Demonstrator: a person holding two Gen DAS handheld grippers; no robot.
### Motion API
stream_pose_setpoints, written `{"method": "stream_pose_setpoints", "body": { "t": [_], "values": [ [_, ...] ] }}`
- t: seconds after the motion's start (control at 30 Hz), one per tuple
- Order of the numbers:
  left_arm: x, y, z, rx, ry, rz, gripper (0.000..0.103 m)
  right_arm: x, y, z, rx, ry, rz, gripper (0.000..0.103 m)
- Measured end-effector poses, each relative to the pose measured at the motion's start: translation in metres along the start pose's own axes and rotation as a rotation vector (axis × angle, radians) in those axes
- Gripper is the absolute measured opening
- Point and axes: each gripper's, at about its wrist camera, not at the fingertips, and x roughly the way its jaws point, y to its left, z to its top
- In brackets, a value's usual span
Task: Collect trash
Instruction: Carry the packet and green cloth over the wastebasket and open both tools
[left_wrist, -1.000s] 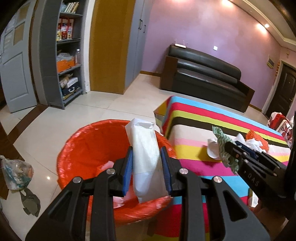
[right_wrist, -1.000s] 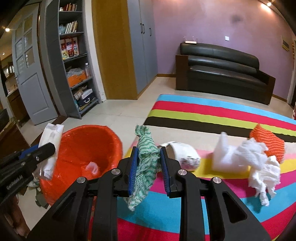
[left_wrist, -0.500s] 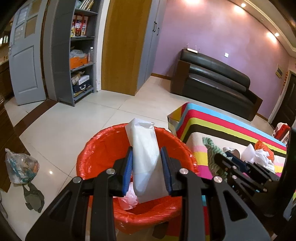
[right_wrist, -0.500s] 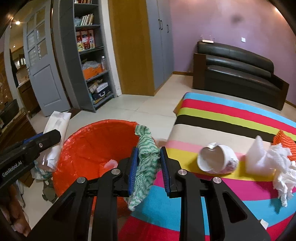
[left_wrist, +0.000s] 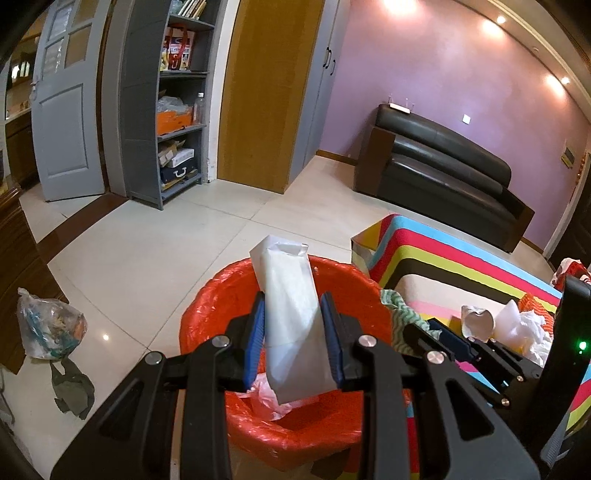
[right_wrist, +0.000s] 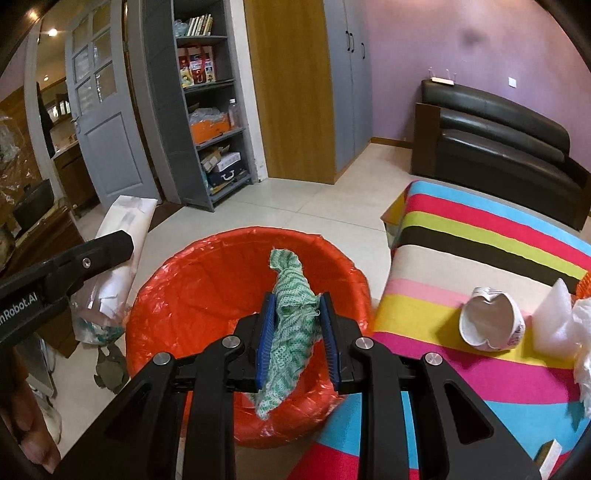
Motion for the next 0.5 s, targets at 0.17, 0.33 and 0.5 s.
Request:
{"method": "stream_pose_setpoints", "body": {
  "t": [0.17,0.33,0.5],
  "values": [
    [0.0003,0.0074,0.0014,-0.017,0.001,0.014,0.030,0.0011,0.0042,0.0000,-0.005,-0.001,0.013,0.026],
    [-0.0007,0.0095,0.0015,-0.019,0.000,0.013,0.033,0.0034,0.0077,0.0011,-0.014,-0.002,0.027,0.027],
    [-0.0011,0.0117,0.0036,-0.024,0.002,0.013,0.040,0.0082,0.0085,0.0022,-0.012,0.008,0.037,0.064]
  ]
}}
